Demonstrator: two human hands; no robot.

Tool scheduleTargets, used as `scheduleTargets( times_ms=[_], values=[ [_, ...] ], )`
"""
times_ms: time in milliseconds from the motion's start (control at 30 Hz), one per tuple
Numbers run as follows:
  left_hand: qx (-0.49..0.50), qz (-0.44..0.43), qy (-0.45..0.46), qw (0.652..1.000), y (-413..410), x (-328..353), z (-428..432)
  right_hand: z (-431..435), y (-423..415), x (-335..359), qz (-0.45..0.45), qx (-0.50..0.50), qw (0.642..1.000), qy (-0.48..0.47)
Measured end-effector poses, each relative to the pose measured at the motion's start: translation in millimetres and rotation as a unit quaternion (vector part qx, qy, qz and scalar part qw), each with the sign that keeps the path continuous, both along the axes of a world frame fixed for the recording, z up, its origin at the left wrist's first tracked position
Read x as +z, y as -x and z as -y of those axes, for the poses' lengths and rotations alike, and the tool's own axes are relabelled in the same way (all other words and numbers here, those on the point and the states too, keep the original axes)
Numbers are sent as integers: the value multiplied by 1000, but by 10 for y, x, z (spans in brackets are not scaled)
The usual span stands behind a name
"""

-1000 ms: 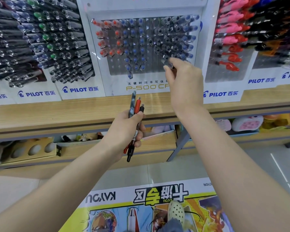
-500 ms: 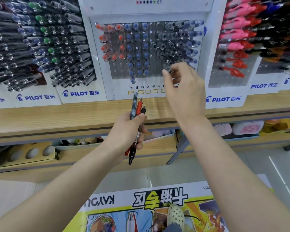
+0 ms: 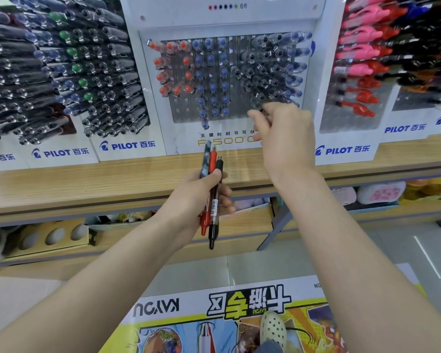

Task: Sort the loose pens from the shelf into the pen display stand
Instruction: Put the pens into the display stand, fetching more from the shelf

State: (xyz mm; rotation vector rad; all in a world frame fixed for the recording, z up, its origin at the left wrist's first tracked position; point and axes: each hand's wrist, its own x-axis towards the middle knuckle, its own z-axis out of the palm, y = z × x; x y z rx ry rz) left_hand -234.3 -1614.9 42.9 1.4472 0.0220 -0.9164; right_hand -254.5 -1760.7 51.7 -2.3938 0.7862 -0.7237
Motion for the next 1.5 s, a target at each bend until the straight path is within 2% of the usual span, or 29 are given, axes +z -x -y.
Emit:
scheduleTargets(
  times_ms=[200,267,367,433,567,600,633,700,767,900,1033,1167,1300,1500],
  values=[
    [30,-75,61,995,24,-21,56,-101,264,16,13,8,1000,-6],
    [41,-91,75,992,38,-40,95,-168,399,-36,-2,43,999,-26],
    [64,-104,64,990,60,-94,150,-265,585,-152,-63,118,978,-158],
    [66,-96,47,992,92,-131,172,-301,688,-205,-81,122,955,-258],
    [68,-90,58,992,139,-170,221,-335,846,-205,-128,149,895,-401],
    [73,-89,62,991,148,-172,237,-345,882,-227,-140,164,889,-403],
    [78,-87,68,991,158,-176,254,-343,913,-252,-145,167,899,-378],
    [81,-77,77,991,192,-159,280,-322,972,-318,-122,141,940,-286],
    [68,-61,67,994,238,-122,297,-279,1022,-343,-48,92,964,-243],
    [40,-25,10,999,308,-84,315,-123,1095,-296,113,2,970,-216],
    [40,-29,-4,999,334,-66,357,20,1081,-171,187,-11,973,-136],
    [31,-45,2,999,331,-50,358,82,993,-86,213,-15,975,-60],
    [39,-72,-1,997,300,-29,335,105,870,-82,210,7,976,-51],
    [51,-83,-7,995,279,-7,292,50,714,-103,200,18,978,62]
  ],
)
